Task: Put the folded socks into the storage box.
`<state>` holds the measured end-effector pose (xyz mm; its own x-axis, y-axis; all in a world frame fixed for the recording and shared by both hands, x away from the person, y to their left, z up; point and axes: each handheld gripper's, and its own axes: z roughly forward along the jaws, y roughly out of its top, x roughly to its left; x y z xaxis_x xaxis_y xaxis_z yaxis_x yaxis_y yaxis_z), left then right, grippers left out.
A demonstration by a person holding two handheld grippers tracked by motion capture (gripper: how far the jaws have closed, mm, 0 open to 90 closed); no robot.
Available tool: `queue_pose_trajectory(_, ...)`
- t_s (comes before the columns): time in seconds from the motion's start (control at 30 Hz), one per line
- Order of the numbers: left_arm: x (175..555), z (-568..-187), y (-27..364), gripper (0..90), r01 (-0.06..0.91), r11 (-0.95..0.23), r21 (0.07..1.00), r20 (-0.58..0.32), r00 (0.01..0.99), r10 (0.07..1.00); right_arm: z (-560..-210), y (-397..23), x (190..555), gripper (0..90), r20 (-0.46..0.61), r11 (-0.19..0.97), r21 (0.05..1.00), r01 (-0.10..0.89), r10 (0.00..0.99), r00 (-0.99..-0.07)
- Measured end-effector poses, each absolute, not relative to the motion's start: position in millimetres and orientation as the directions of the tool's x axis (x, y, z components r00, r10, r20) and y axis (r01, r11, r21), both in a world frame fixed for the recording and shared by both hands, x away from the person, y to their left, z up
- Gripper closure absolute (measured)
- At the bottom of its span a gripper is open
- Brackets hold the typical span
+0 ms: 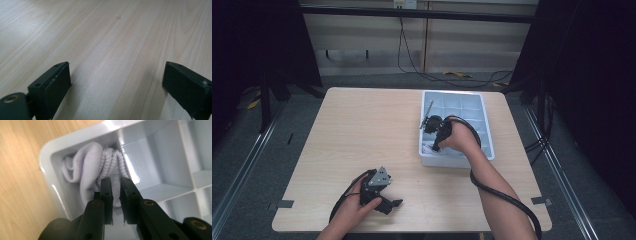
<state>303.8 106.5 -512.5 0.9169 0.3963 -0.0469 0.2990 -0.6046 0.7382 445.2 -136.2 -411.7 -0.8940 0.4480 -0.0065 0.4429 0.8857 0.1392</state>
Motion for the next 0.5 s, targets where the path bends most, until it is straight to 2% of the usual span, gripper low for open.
queue_pose_trajectory(0.4, 304, -513, 106, 8.0, 0.299, -0.604, 0.738, -0.047, 0.917, 0.396, -381, -142, 435, 57.8, -0.025, 0.858, 0.207, 0.47, 0.485, -0.874)
queue_pose_trajectory(0.5, 304, -513, 106, 7.9, 0.299, -0.604, 0.739, -0.047, 0.917, 0.396, -378, -144, 431, 48.2, -0.021, 0.848, 0.211, 0.486, 0.501, -0.865)
